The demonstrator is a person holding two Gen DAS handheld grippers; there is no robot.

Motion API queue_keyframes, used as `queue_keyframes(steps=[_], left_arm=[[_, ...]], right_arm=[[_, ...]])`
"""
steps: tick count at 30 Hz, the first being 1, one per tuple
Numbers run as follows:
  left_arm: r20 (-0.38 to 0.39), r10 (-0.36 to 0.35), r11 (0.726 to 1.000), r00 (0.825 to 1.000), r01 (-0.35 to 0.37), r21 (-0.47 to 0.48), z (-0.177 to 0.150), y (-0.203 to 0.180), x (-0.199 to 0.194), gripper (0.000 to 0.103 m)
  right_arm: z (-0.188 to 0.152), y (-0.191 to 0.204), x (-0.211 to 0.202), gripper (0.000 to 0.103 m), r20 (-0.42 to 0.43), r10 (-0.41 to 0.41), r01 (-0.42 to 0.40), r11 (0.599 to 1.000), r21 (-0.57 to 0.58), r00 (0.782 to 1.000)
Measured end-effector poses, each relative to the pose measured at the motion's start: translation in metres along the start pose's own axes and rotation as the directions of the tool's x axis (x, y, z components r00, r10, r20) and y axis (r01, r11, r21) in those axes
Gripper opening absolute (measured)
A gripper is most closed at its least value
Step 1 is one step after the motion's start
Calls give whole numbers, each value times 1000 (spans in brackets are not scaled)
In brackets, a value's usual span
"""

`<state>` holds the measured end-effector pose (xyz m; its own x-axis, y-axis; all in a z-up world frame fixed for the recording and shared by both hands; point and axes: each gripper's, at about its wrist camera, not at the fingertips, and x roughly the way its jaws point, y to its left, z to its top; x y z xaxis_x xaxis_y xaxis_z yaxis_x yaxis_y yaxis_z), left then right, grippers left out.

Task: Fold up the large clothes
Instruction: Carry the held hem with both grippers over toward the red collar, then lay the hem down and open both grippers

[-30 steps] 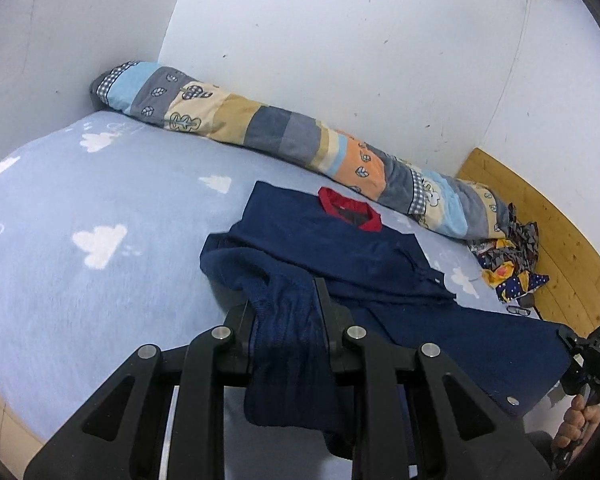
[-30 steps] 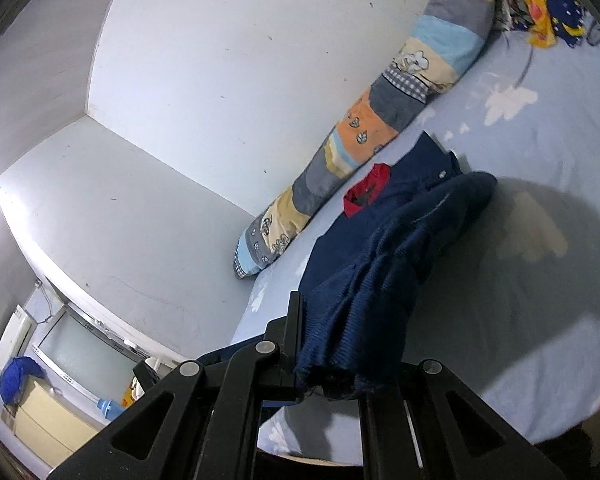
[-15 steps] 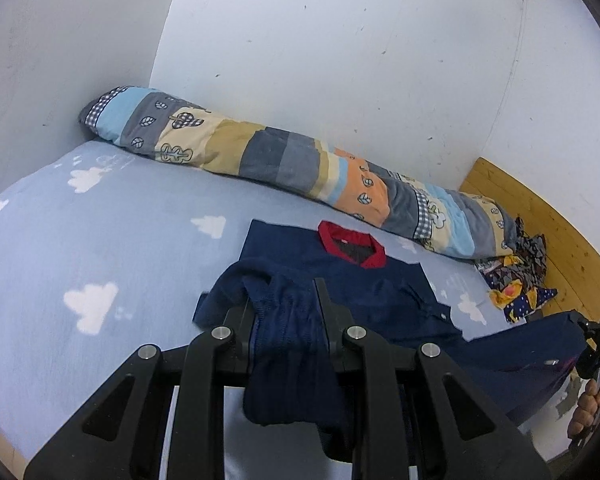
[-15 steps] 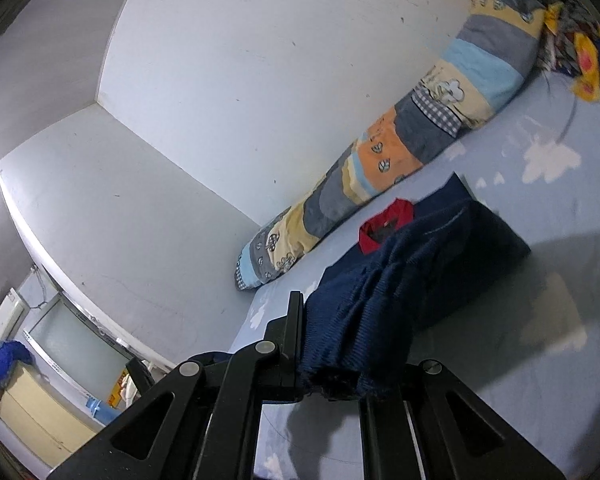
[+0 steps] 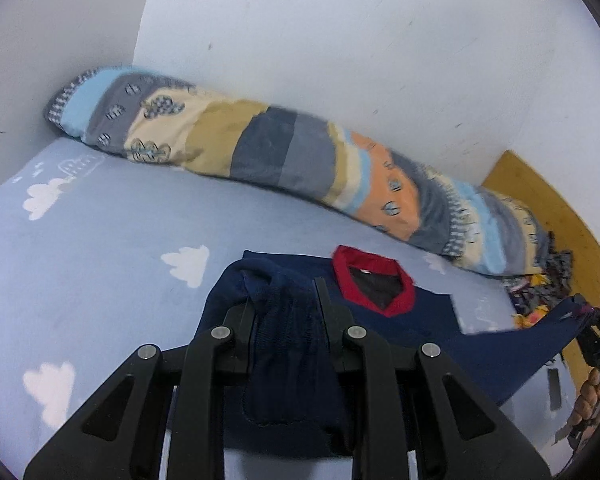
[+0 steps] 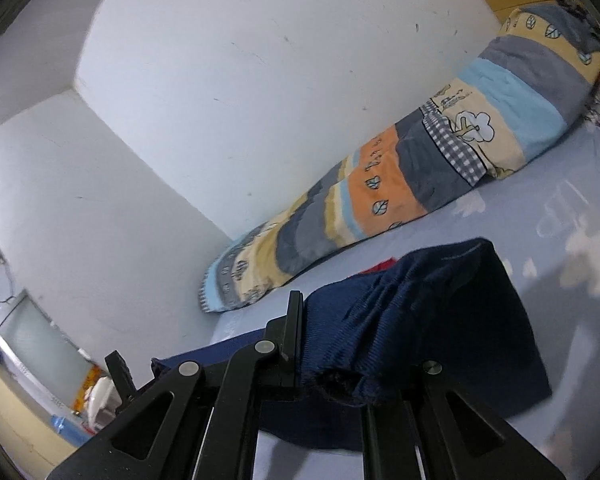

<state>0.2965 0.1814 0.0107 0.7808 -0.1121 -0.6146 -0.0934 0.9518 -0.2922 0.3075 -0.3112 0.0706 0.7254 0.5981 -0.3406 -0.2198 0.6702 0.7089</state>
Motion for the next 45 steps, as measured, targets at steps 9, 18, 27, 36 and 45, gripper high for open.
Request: queue_keyframes(steps=[9,18,27,36,45], left_arm=[[-274,46,996,961,-66,-67,20,16,162,27],[-262,-211,888,942,73,-454,31,65,194,73],[-84,-22,997,996,16,-73,16,10,138,74],[-218,207,940,954,-132,315,-59,-9,189,74],[-169,293,956,941,-293,23,-70,108,118,87]], right_arm=[[40,-92,142,12,-117,-166,176,981,78,979],[43,-185,165,55,-146,-81,140,877,459,986],[-5,-106,180,55,-298,-62,81,995,50,952],[-103,-101,214,0,-455,-178,121,981,-150,873],[-78,-197,91,0,-257,-578,587,808,-49,775]])
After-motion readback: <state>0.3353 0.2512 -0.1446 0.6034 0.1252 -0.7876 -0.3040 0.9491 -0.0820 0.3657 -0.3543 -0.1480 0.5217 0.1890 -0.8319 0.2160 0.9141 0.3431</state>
